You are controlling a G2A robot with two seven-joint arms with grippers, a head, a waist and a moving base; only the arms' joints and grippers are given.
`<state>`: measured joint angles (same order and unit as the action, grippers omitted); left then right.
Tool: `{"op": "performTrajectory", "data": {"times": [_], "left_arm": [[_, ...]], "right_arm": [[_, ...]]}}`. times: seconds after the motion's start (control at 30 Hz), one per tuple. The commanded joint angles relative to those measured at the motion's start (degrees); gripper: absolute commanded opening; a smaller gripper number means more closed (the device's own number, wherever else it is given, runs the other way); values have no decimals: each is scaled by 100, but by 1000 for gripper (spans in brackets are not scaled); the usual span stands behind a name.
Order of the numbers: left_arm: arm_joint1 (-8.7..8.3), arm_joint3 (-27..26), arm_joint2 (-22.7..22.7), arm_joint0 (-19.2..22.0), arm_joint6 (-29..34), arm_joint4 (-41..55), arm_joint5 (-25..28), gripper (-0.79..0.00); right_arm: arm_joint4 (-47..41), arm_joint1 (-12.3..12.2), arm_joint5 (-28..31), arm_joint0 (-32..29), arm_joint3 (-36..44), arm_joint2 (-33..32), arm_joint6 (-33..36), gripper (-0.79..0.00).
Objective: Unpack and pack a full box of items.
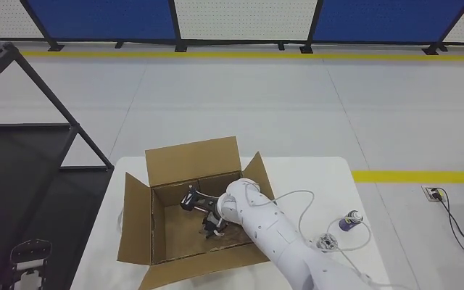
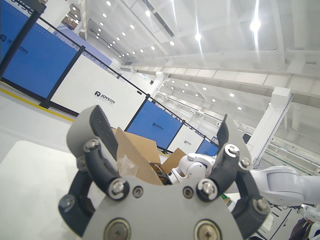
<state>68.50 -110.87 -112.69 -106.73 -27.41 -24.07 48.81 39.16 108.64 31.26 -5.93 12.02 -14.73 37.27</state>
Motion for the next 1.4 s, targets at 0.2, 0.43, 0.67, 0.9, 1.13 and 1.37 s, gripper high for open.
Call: {"op": "performTrajectory", "data": {"times": [0.2,0.43,0.67,0.9,1.13,1.37], "left_arm": [[67,28,-84,-9,-10,46,42,0],[122,43,-95,20,42,62,75,0],[172,50,-116,60,110,64,89,0],[224,65,-146,79,144,73,108,0],[270,66,-171,98,211,92,131,0],[312,60,-193,116,300,120,175,0]], "right_arm": [[-30,61,-83,10,-118,-102,186,-314],[-69,68,-33,8,-217,-198,261,-425],[6,77,-59,-4,-211,-243,257,-428],[103,110,-430,-30,-208,-282,239,-434],[162,124,-588,-58,-253,-335,228,-437],[263,135,-659,-94,-277,-361,318,-502]]}}
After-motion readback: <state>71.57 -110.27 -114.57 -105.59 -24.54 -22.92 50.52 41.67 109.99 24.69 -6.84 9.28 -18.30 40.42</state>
